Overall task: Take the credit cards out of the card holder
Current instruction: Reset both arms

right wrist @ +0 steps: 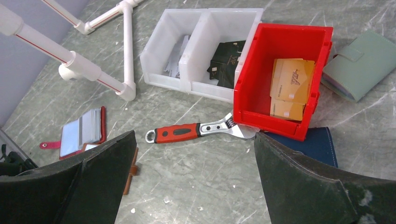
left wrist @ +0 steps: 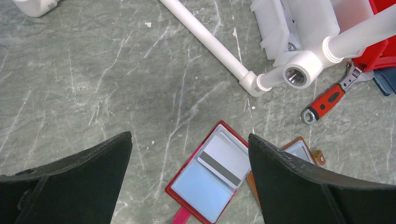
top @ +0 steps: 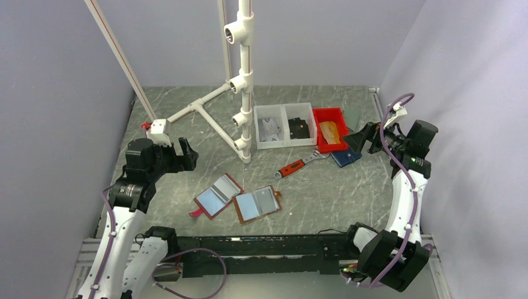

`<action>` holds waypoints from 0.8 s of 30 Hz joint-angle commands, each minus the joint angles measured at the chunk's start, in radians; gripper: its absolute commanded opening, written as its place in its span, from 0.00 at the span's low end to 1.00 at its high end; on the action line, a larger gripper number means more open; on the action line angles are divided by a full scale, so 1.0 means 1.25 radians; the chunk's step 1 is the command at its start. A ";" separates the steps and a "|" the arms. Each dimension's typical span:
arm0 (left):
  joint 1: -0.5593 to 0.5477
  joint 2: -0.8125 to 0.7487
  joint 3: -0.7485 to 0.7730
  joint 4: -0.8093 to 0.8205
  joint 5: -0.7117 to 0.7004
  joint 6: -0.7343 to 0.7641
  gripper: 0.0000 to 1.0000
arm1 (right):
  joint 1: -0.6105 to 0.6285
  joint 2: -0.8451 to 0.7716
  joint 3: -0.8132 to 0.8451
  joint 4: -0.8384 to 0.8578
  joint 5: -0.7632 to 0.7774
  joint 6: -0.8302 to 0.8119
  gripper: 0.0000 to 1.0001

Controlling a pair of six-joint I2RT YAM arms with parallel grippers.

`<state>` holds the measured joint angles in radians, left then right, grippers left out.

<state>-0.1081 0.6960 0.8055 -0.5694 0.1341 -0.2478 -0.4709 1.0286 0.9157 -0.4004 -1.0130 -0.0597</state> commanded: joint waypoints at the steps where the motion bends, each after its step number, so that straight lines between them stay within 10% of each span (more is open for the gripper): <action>1: -0.002 -0.010 -0.003 0.021 0.008 0.018 0.99 | -0.004 -0.004 0.024 0.014 -0.017 -0.005 1.00; 24: -0.001 -0.011 -0.003 0.020 0.006 0.018 0.99 | -0.004 -0.007 0.023 0.015 -0.007 -0.005 1.00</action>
<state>-0.1081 0.6952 0.8051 -0.5694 0.1337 -0.2478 -0.4709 1.0286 0.9157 -0.4004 -1.0122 -0.0597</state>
